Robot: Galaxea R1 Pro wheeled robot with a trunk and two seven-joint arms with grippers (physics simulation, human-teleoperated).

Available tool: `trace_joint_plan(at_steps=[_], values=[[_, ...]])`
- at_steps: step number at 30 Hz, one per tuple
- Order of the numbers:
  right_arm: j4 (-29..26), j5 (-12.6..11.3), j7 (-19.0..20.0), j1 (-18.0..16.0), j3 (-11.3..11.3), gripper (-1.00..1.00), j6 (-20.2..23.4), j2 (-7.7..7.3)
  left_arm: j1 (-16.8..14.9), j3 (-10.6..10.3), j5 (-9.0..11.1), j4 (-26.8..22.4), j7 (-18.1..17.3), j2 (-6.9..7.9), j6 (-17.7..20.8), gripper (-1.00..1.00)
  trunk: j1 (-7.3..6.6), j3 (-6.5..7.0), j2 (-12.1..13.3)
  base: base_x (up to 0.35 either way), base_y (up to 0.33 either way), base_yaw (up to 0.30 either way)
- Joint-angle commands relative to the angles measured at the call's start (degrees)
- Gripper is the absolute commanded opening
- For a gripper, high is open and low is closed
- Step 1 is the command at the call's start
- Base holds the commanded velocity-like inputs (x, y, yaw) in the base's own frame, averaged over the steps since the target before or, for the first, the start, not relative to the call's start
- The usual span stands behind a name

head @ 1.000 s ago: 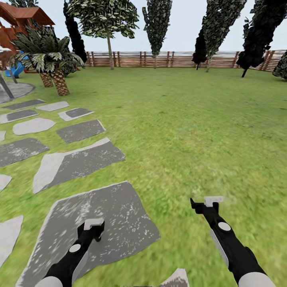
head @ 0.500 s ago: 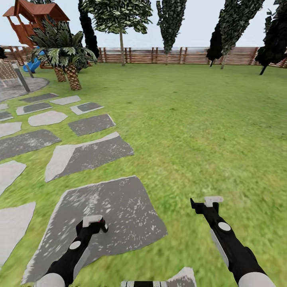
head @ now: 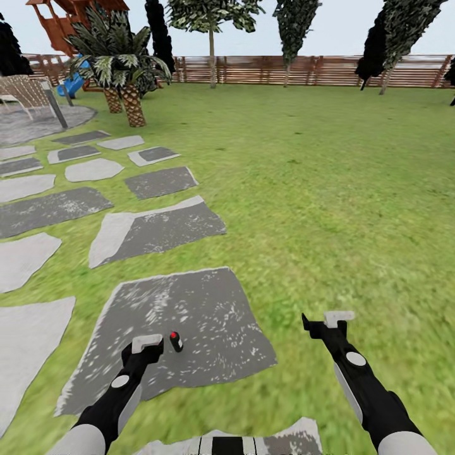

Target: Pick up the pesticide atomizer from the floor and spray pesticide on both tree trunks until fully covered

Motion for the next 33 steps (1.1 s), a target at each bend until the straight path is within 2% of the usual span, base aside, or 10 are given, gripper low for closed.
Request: trace_joint_plan(at_steps=[1,4,14,23,33], values=[[0.0,0.0,0.0,0.0,0.0,1.00,0.0,0.00,0.0,0.0,0.0,0.0,0.0,-0.02,0.0,1.00,0.02,-0.31,0.0,0.000,0.000,0.179],[0.0,0.0,0.0,0.0,0.0,1.00,0.0,0.00,0.0,-0.1,0.0,0.1,0.0,-0.11,0.0,1.00,0.10,-1.20,-0.1,0.000,0.000,0.179],[0.0,0.1,0.0,0.0,-0.1,1.00,0.0,0.00,0.1,-0.4,-0.7,-0.1,0.0,-0.22,-2.3,1.00,0.10,-1.46,-0.1,0.029,-0.029,0.065],[0.0,0.0,0.0,0.0,0.0,1.00,0.0,0.00,0.0,-0.4,-0.7,-0.1,0.0,-0.23,-2.5,1.00,0.10,-1.46,-0.1,0.123,-0.231,0.001],[0.0,0.0,0.0,0.0,0.0,1.00,0.0,0.00,0.0,-0.3,-0.6,-0.1,0.0,-0.23,-2.5,1.00,0.10,-1.46,-0.1,0.012,-0.272,0.002]])
